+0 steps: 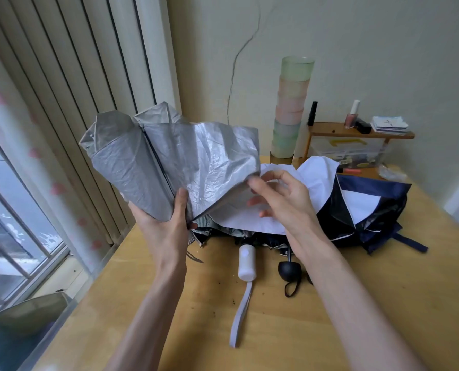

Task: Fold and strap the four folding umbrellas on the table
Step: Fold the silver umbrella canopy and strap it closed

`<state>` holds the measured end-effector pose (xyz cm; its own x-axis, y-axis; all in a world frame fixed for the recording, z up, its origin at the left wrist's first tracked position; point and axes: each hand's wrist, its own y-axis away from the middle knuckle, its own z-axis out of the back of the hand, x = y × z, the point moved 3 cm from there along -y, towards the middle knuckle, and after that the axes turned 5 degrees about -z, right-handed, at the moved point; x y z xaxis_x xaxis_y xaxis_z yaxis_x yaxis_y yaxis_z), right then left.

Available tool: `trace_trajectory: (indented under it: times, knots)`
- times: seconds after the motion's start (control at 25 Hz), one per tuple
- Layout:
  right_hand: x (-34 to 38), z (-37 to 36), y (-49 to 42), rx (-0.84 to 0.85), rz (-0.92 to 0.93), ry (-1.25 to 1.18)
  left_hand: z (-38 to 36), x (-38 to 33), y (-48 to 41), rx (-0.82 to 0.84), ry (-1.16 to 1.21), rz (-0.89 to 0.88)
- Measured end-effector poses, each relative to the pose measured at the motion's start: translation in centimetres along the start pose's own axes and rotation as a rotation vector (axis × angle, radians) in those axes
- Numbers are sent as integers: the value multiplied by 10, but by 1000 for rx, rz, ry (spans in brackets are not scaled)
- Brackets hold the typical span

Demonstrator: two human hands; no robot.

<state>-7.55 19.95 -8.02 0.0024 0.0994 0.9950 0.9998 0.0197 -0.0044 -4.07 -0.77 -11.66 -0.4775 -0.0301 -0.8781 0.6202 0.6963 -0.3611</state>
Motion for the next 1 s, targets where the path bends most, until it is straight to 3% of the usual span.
trace_trajectory:
  times: [0.4,0.8,1.0]
  knots:
    - [-8,-9,3,-301,281,256,-6,-6,11,7,-23,24]
    - [-5,-4,7,-299,356,108,-1,-2,3,-45,4,0]
    - [-5,-6,11,-411,520,255,-6,1,7,-29,4,36]
